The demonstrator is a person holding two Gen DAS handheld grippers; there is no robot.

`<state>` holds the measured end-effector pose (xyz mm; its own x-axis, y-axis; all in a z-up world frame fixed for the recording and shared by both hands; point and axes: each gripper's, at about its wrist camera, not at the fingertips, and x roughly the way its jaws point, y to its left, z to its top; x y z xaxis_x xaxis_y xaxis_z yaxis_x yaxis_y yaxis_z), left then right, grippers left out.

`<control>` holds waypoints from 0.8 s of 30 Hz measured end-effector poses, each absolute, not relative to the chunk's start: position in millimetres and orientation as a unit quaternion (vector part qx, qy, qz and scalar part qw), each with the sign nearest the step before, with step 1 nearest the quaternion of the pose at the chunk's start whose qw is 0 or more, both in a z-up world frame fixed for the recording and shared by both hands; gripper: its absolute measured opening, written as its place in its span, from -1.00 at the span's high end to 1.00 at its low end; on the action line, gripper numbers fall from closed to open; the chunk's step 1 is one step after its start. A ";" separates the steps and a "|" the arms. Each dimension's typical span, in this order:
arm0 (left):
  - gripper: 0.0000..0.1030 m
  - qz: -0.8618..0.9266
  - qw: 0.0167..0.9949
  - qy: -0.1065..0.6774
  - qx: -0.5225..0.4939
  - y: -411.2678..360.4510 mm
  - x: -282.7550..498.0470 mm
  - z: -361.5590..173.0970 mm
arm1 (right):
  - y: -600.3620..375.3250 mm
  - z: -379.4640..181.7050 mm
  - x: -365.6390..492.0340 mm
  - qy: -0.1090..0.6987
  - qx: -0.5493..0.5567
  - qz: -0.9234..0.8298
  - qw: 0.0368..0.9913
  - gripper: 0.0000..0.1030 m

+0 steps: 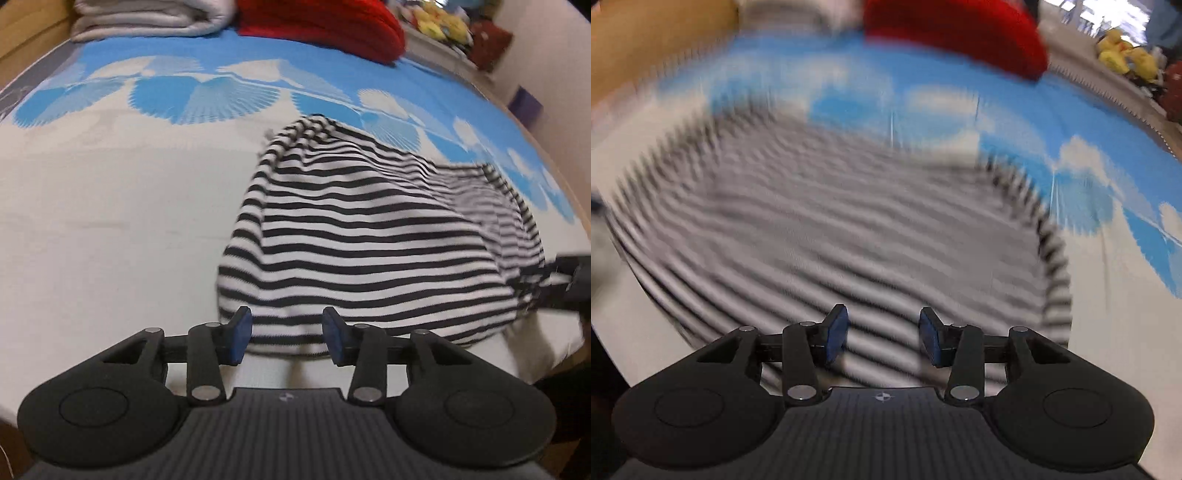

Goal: Fold small clothes

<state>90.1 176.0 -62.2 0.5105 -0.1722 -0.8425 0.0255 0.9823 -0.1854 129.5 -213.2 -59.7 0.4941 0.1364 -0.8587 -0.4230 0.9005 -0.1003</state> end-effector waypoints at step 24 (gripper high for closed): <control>0.13 0.050 0.770 0.532 -0.349 212.9 100.4 -121.3 | -291.9 -1.7 75.4 0.397 0.123 0.003 0.910 0.06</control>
<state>100.4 212.9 -121.3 0.4282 -0.2952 -0.8541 -0.4483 0.7513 -0.4844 75.4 -291.9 -1.7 0.6846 0.1026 -0.7216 0.0926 0.9698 0.2257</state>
